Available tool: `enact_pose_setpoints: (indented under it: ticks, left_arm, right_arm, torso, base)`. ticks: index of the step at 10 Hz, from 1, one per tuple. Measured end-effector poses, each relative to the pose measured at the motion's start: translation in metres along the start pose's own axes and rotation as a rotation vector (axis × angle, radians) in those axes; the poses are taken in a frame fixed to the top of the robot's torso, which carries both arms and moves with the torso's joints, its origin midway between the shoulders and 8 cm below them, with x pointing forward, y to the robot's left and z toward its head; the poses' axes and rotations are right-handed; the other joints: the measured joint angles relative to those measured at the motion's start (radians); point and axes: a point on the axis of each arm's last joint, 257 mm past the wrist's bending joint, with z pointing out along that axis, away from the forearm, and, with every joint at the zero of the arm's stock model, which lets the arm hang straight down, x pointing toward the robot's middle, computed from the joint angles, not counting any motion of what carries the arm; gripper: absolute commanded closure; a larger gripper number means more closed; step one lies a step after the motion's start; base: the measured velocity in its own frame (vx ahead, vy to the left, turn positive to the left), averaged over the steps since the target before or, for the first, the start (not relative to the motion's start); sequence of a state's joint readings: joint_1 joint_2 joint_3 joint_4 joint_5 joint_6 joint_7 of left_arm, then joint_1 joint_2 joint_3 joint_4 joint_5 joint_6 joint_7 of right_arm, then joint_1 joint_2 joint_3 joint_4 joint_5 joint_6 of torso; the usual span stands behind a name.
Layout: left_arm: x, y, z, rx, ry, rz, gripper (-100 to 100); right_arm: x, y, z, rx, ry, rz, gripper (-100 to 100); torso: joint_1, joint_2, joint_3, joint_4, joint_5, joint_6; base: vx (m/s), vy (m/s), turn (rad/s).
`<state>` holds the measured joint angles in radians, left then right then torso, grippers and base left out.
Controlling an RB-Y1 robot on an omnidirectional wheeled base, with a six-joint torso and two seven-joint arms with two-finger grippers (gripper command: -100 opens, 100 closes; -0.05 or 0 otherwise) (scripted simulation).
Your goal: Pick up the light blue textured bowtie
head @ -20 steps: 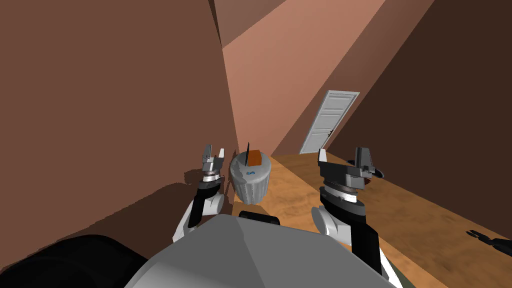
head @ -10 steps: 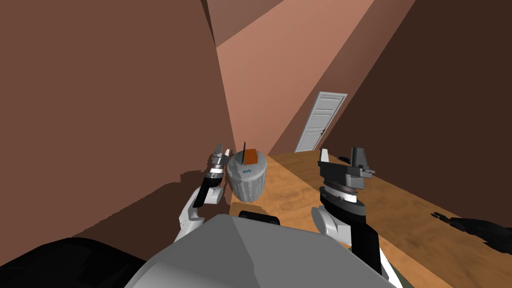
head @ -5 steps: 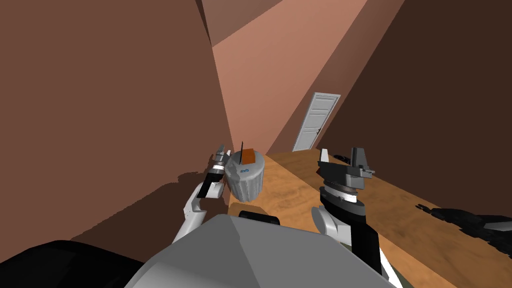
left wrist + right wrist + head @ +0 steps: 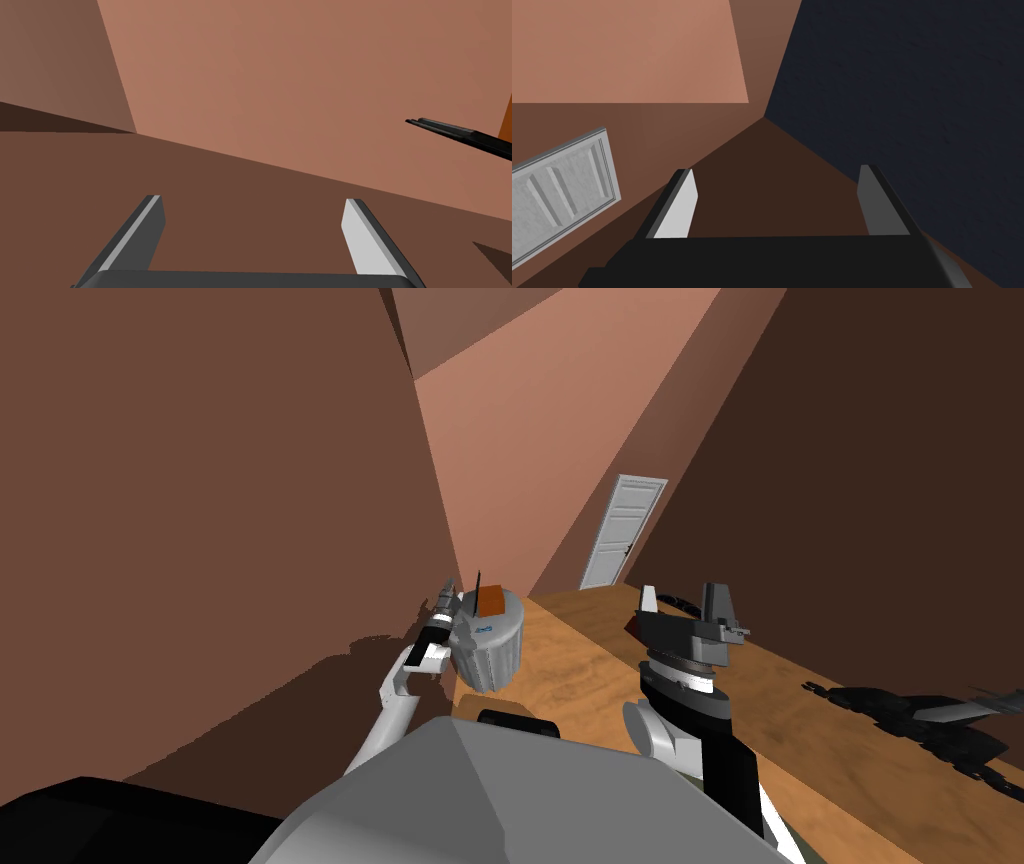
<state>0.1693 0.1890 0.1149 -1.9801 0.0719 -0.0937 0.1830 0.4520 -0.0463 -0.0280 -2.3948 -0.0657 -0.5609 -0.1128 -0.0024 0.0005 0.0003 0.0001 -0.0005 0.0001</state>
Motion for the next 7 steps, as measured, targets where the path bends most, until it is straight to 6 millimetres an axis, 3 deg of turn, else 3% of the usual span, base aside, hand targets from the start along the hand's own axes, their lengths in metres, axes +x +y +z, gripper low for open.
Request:
enact_pose_setpoints:
  ticks: [7]
  left_arm:
    - [-0.027,0.071,0.019,-0.215,-0.06,-0.051,-100]
  right_arm:
    - [0.0,0.0,0.0,0.0,0.0,0.0,0]
  torso:
    - [0.0,-0.001,0.0,0.0,0.0,0.0]
  base:
    - [-0.001,-0.036,-0.059]
